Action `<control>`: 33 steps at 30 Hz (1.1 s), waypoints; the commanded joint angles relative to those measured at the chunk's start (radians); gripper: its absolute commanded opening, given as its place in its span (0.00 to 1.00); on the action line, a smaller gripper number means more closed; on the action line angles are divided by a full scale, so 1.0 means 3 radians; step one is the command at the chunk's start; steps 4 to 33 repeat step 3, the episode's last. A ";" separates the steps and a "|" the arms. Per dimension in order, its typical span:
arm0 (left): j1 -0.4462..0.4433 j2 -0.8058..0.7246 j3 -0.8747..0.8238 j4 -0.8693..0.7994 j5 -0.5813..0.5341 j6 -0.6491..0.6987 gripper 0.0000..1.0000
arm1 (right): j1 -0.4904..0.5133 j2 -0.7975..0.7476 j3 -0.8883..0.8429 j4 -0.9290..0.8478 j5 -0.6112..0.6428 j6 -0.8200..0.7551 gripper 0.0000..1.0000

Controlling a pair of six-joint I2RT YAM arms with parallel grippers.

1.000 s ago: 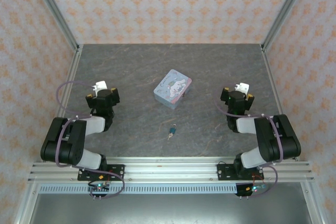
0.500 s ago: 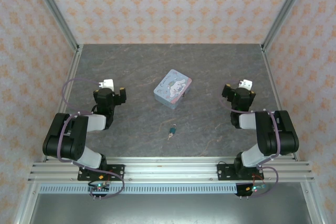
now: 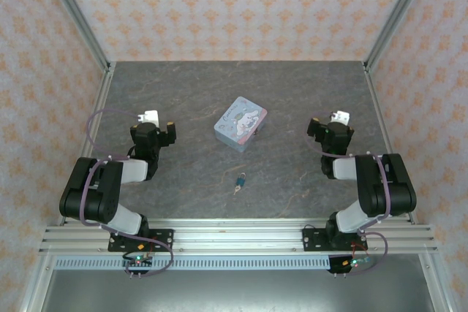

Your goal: Unlock a padlock with a key

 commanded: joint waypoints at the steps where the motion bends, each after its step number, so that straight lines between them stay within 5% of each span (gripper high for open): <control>1: 0.0028 0.0001 0.0058 0.0108 0.0017 0.0048 1.00 | -0.0048 0.0000 0.0037 -0.0008 -0.0120 0.0004 0.99; 33: 0.0029 0.0004 0.0059 0.0108 0.0017 0.0047 1.00 | -0.0039 -0.0018 0.0014 0.0026 -0.0109 0.0001 0.99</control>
